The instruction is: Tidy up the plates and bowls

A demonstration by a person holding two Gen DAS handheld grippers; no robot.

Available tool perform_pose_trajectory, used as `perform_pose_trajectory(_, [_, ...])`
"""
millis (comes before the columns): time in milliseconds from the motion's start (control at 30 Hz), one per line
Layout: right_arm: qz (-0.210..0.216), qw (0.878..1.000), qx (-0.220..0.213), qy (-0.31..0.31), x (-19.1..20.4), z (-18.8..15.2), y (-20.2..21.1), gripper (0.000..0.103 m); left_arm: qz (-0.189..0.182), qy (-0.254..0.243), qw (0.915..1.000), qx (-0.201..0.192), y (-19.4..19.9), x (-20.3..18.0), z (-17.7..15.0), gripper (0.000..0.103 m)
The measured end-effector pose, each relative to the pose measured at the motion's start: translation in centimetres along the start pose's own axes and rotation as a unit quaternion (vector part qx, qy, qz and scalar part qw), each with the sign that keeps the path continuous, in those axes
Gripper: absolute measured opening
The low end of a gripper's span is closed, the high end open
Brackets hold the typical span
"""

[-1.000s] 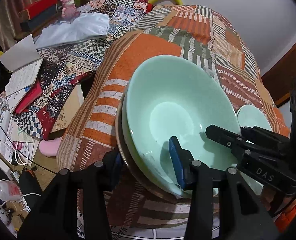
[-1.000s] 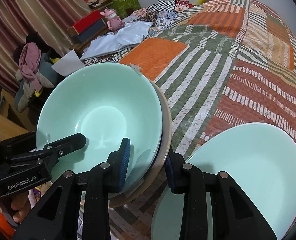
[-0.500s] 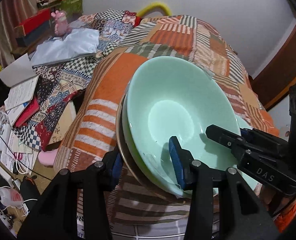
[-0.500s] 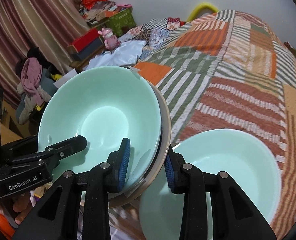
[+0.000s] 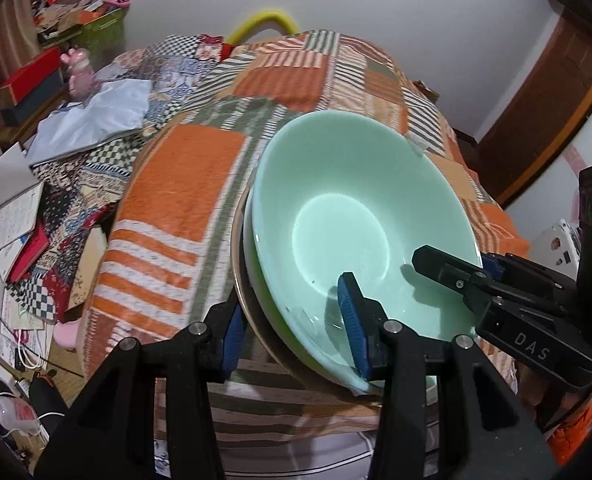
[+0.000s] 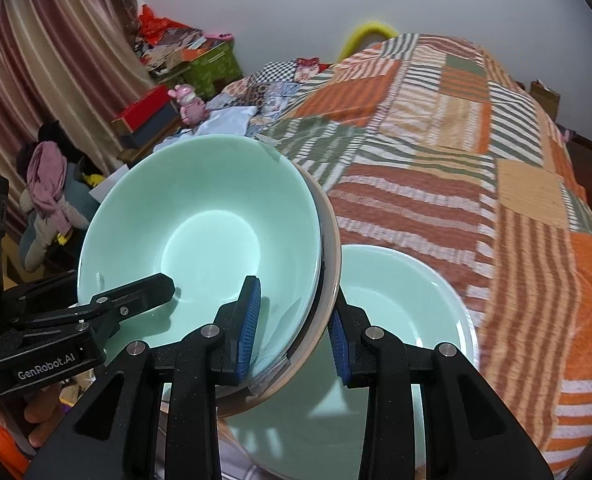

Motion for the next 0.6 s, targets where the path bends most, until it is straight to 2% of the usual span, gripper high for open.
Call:
perform_pose_trajectory(367, [-0.024,0.999,0.005,-0.029,-3.8,-1.9,1.0,0.029,-0.021,-0.026,0.9991,0.026,-2.6,-3.7,-0.6,0.044])
perform_pose_trajectory(600, [-0.034,0.998,0.017,-0.041,-5.3,-3.0,0.8,0.029,-0.030,-0.031,0.9979,0.047,-4.5,-4.6,-1.1,0.044])
Point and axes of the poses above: each gripper's, at about its wrist camera, not at the fingertips, and y roughly against the way its jaws point, x to its left, z to its top, the point moved 3 cm from there along -y, roughly the way its jaws point, and after that the axes turned 14 degrees about -z, right-handed, at the moved point
